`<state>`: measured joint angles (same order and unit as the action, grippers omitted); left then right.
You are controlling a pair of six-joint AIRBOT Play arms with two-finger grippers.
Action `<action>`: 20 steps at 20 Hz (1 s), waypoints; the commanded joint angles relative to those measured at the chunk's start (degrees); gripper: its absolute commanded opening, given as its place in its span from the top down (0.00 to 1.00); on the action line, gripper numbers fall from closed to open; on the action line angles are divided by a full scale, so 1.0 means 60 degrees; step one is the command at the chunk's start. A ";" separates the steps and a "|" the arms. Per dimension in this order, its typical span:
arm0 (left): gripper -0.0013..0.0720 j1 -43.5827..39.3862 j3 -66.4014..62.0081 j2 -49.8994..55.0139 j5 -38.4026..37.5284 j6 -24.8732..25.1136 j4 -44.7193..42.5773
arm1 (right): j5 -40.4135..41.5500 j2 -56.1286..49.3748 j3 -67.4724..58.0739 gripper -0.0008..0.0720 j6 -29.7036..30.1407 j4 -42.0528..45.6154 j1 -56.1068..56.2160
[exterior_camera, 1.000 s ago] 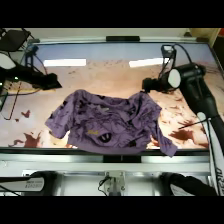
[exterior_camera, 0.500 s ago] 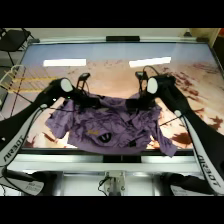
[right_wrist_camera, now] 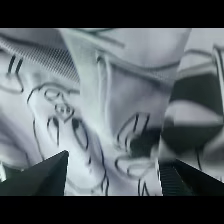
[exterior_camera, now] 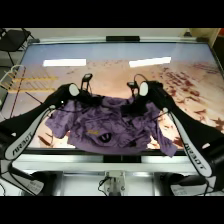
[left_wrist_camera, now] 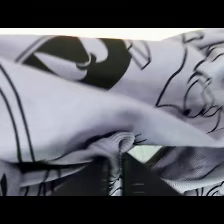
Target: Fold the shirts.
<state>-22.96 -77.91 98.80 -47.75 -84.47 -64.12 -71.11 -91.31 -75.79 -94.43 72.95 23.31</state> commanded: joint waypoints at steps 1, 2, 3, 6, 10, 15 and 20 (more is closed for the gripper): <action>0.90 0.0033 -0.0004 0.0138 -0.0583 0.0437 0.0004 | 0.0776 -0.0342 0.0004 0.07 0.0047 -0.0087 0.0095; 0.91 0.0036 -0.0004 0.0095 -0.0685 0.0630 -0.0004 | 0.0973 -0.0368 0.0004 0.07 0.0044 0.0058 0.0222; 0.91 0.0036 -0.0004 0.0022 -0.0739 0.0721 -0.0004 | 0.1166 -0.0390 0.0004 0.07 0.0029 0.0299 0.0375; 0.91 0.0033 -0.0004 -0.0528 -0.1242 0.1009 -0.0117 | 0.1315 -0.0484 0.0004 0.07 -0.0601 0.1621 0.0849; 0.91 0.0040 -0.0004 -0.1574 -0.1519 0.0991 -0.0747 | 0.1548 -0.0510 0.0004 0.07 -0.1217 0.2594 0.0947; 0.91 0.0033 -0.0004 -0.1792 -0.1654 0.0929 -0.0747 | 0.1548 -0.1064 0.0004 0.11 -0.1472 0.2320 0.0973; 0.91 0.0142 -0.0004 -0.1792 -0.1657 0.0976 -0.0754 | 0.1275 -0.0685 -0.0525 0.79 -0.1402 0.2626 0.0965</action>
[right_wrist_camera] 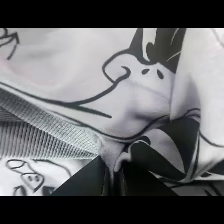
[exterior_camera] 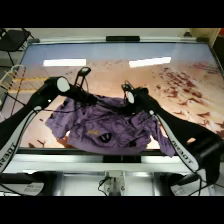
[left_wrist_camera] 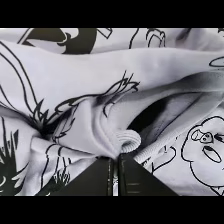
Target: Fold the shirts.
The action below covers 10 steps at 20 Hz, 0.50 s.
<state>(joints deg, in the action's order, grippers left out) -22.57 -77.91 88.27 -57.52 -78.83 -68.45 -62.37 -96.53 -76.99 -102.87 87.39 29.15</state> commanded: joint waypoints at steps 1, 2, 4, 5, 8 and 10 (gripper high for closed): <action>0.91 0.0164 -0.0004 -0.0044 -0.0051 0.0036 -0.0036 | -0.0346 0.0397 -0.0586 0.85 0.0117 0.0251 -0.0007; 0.91 0.0270 -0.0007 -0.0076 -0.0171 0.0117 -0.0033 | -0.0557 0.0699 -0.0907 0.85 0.0350 0.0251 -0.0007; 0.91 0.0474 -0.0007 -0.0350 -0.0455 0.0321 -0.0339 | -0.1202 0.1322 -0.1606 0.86 0.0933 0.0186 -0.0007; 0.91 0.0532 -0.0007 -0.0619 -0.0510 0.0317 -0.0659 | -0.1548 0.1632 -0.1905 0.86 0.1129 0.0124 -0.0007; 0.91 0.0554 -0.0004 -0.1909 -0.0579 0.0306 -0.1242 | -0.2575 0.2470 -0.2452 0.86 0.1625 -0.0776 -0.0007; 0.91 0.0554 0.0000 -0.2703 -0.0892 0.0262 -0.1249 | -0.3209 0.2823 -0.2452 0.86 0.1767 -0.1512 -0.0007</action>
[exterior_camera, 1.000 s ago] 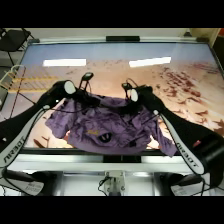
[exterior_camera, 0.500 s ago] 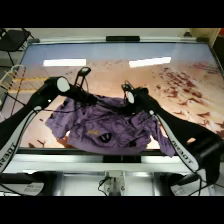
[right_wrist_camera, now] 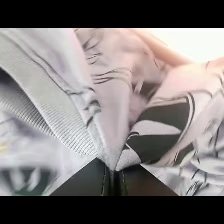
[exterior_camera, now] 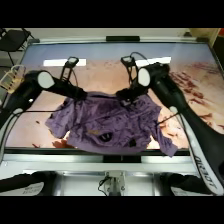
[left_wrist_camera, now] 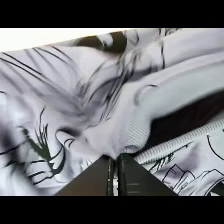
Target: Fold the shirts.
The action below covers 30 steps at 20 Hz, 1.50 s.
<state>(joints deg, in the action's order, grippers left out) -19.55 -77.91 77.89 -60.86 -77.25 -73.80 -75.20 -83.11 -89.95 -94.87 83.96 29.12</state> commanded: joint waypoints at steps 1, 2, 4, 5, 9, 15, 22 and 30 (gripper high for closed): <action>0.91 0.0051 0.0000 -0.1257 -0.0641 -0.0098 -0.0364 | -0.1610 0.0619 -0.0291 0.86 0.0433 -0.1253 -0.0004; 0.91 0.0051 0.0022 -0.1464 -0.1042 -0.0168 -0.0393 | -0.2193 0.0605 -0.0251 0.85 0.0437 -0.1559 0.0000; 0.91 0.0007 0.0426 -0.1636 -0.1545 -0.0357 -0.0386 | -0.2769 0.0608 0.0215 0.86 0.0466 -0.2328 0.0000; 0.91 -0.0080 0.0882 -0.1647 -0.1577 -0.0426 -0.0386 | -0.2725 0.0608 0.0670 0.85 0.0506 -0.2688 0.0007; 0.91 -0.0936 0.3748 -0.1632 -0.0073 -0.1035 0.0153 | -0.1322 0.0605 0.3384 0.85 0.0674 -0.3654 0.0000; 0.91 -0.1668 0.4557 -0.1530 0.1963 -0.1140 0.0455 | 0.0321 0.0616 0.4033 0.51 0.0036 -0.1880 0.0004; 0.91 -0.1133 0.4557 -0.1519 0.2146 -0.0871 0.0441 | 0.1453 0.0616 0.3985 0.85 -0.1140 -0.1763 0.0000; 0.90 0.0029 0.2750 -0.1483 0.1949 -0.0193 0.0517 | 0.0845 0.1198 0.2106 0.86 -0.0936 -0.2433 0.0000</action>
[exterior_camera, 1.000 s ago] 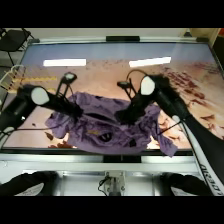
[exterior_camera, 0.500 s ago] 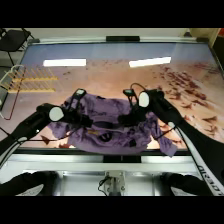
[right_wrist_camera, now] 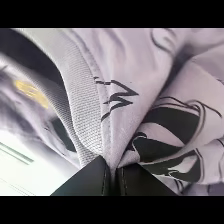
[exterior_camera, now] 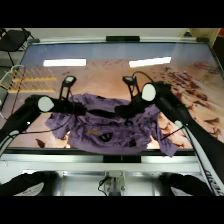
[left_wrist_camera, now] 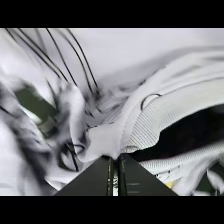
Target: Fold the shirts.
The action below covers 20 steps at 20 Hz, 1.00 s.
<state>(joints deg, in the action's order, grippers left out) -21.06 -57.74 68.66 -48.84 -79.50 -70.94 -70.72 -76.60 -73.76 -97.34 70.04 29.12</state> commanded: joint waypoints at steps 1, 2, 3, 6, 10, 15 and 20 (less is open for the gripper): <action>0.90 0.0229 -0.0605 0.0138 -0.0164 0.0175 0.0044 | 0.0255 0.0015 -0.0583 0.86 -0.1002 -0.0131 0.0000; 0.90 0.0186 -0.0605 0.0317 -0.0470 0.0157 0.0058 | 0.0240 -0.0182 -0.0583 0.86 -0.1169 -0.0131 0.0000; 0.89 0.0171 -0.0605 0.0510 -0.0805 0.0138 0.0076 | 0.0215 -0.0375 -0.0583 0.86 -0.1158 -0.0171 0.0004; 0.50 0.0200 -0.0612 0.0845 -0.1712 0.0138 0.0175 | 0.0339 -0.0696 -0.0583 0.86 -0.1155 -0.0430 0.0004; 0.32 0.1005 -0.1665 0.0812 -0.3118 0.0415 -0.0291 | 0.0328 -0.0696 -0.0583 0.86 -0.1158 -0.0528 0.0004; 0.08 0.3151 -0.4175 0.0780 -0.4397 0.0892 -0.1698 | 0.0237 -0.0696 -0.0583 0.86 -0.1158 -0.0568 0.0004; 0.19 0.5650 -0.4681 0.1035 -0.3748 0.1851 -0.3136 | -0.0182 -0.0696 -0.0583 0.86 -0.1166 -0.0696 0.0004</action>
<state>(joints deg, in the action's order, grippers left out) 4.78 -83.61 74.00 -72.47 -71.09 -84.64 -70.37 -80.75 -77.19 -104.29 66.26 29.12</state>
